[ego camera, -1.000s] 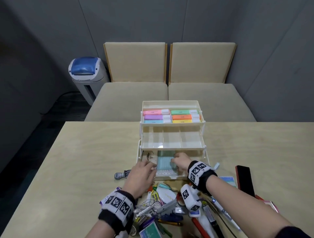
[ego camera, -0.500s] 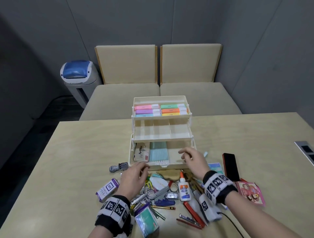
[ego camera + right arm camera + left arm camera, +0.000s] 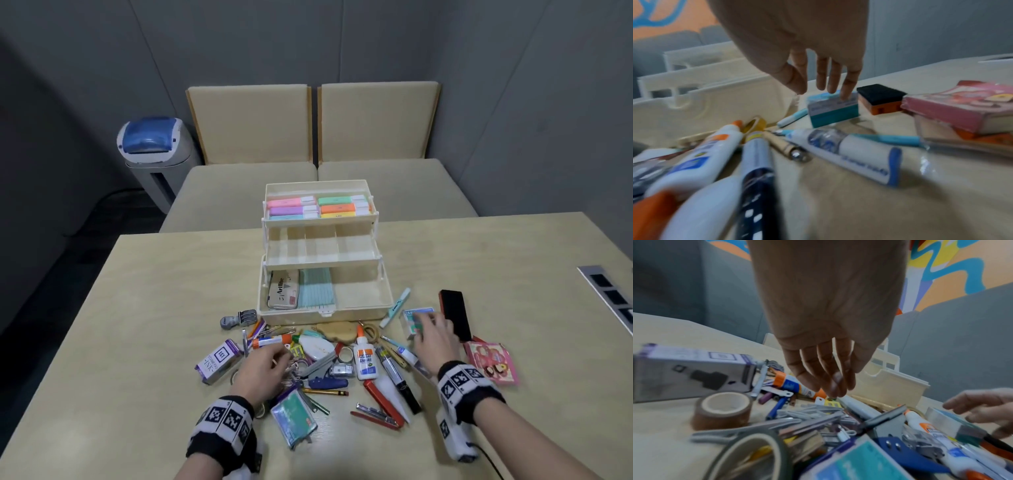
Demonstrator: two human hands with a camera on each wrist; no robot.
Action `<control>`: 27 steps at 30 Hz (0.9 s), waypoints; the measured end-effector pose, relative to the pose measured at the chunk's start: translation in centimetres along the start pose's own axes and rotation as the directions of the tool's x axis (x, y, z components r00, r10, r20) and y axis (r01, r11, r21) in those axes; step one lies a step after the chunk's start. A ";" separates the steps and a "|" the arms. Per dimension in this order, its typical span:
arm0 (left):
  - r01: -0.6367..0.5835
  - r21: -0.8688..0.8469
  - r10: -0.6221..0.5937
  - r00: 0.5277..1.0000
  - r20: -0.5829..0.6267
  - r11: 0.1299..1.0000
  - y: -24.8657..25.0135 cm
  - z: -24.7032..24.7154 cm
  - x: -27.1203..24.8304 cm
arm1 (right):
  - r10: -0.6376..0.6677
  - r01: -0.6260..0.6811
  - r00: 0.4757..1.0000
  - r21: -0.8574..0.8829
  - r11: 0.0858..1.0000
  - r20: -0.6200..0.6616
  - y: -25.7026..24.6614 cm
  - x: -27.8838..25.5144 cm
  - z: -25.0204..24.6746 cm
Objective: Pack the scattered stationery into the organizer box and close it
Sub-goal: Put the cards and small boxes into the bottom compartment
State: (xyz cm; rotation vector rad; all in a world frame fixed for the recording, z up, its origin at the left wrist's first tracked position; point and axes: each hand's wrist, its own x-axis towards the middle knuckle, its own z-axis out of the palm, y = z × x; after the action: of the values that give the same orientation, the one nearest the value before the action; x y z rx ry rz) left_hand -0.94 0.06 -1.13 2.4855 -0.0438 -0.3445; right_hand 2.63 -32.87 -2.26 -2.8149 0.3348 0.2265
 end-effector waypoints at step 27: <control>-0.030 -0.126 0.040 0.997 0.073 0.992 2.3 1.2 1.8 | 0.648 -0.647 0.756 0.250 0.720 0.092 9.9 -0.5 -1.0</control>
State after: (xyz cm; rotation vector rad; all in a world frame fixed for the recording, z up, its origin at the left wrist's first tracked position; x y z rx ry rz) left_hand 0.62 -2.66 -1.13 2.3451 -0.0940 -0.4137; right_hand -0.19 -42.25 -3.89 -2.3177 1.2588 0.2960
